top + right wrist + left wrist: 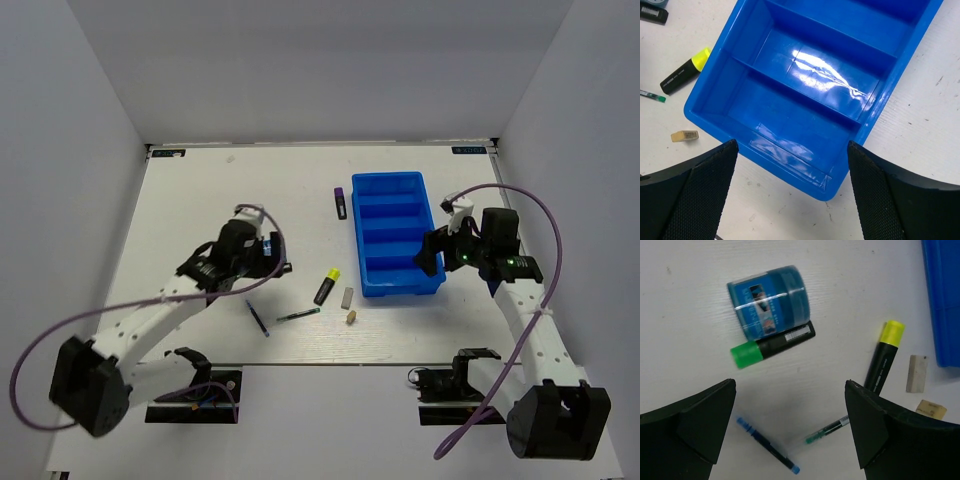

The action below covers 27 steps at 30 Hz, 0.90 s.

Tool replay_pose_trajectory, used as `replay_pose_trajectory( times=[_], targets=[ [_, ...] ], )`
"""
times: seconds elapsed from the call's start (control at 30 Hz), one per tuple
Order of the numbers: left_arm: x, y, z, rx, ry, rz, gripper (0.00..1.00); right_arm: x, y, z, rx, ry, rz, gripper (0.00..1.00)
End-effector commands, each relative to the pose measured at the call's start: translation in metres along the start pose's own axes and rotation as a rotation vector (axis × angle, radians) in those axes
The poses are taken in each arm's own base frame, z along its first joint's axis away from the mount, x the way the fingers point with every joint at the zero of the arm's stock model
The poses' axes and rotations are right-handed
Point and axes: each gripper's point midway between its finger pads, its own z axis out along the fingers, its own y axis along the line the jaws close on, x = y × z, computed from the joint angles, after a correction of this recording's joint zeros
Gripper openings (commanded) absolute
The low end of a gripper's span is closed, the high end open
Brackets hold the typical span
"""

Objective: Sort the stationery into containers
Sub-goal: Pick up the stationery from the center of the board.

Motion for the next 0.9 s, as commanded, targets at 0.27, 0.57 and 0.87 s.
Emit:
replay_pose_trajectory(
  times=[0.27, 0.57, 0.87],
  targets=[
    [-0.05, -0.012, 0.057, -0.248, -0.038, 0.149, 1.0, -0.004, 0.01, -0.003, -0.049, 0.004, 0.013, 0.91],
    [-0.05, -0.008, 0.073, -0.353, -0.007, 0.117, 1.0, -0.004, 0.01, -0.002, -0.051, -0.001, -0.003, 0.91],
    [-0.027, 0.009, 0.083, -0.443, 0.044, 0.012, 1.0, -0.002, 0.008, -0.001, -0.042, 0.003, -0.01, 0.91]
  ],
)
